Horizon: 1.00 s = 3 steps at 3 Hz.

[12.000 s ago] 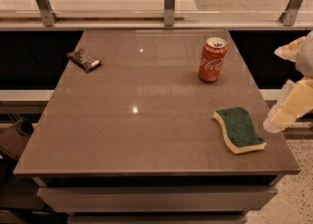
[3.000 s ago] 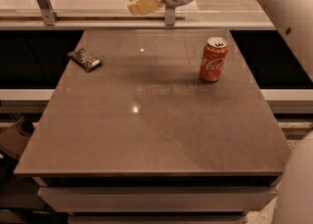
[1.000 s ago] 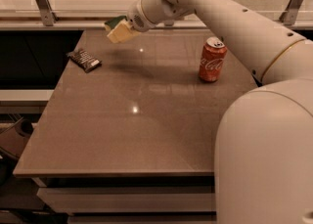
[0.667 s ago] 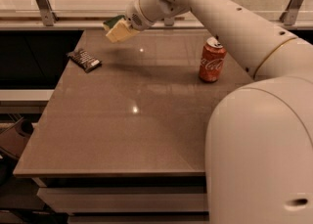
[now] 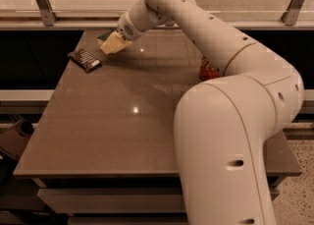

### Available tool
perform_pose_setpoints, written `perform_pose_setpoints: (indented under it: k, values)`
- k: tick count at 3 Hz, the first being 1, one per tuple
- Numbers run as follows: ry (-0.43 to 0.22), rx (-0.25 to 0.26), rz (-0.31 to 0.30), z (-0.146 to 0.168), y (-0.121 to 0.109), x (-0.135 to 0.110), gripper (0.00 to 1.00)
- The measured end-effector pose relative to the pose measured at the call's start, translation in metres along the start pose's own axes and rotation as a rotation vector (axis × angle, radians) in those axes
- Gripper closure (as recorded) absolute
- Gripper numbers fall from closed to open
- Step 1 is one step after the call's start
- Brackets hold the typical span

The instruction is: Move sponge near rxbar chocolate

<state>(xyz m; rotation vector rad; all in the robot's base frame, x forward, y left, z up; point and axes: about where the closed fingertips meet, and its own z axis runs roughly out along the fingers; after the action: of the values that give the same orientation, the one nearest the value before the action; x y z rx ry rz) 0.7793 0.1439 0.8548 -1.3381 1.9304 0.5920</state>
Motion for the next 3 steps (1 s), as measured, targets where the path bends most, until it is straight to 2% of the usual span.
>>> perform_pose_setpoints:
  k: [1, 3]
  values:
    - [0.003, -0.006, 0.000, 0.0044, 0.0014, 0.0010, 0.82]
    - [0.007, -0.017, 0.000, 0.0117, 0.0045, 0.0021, 0.36]
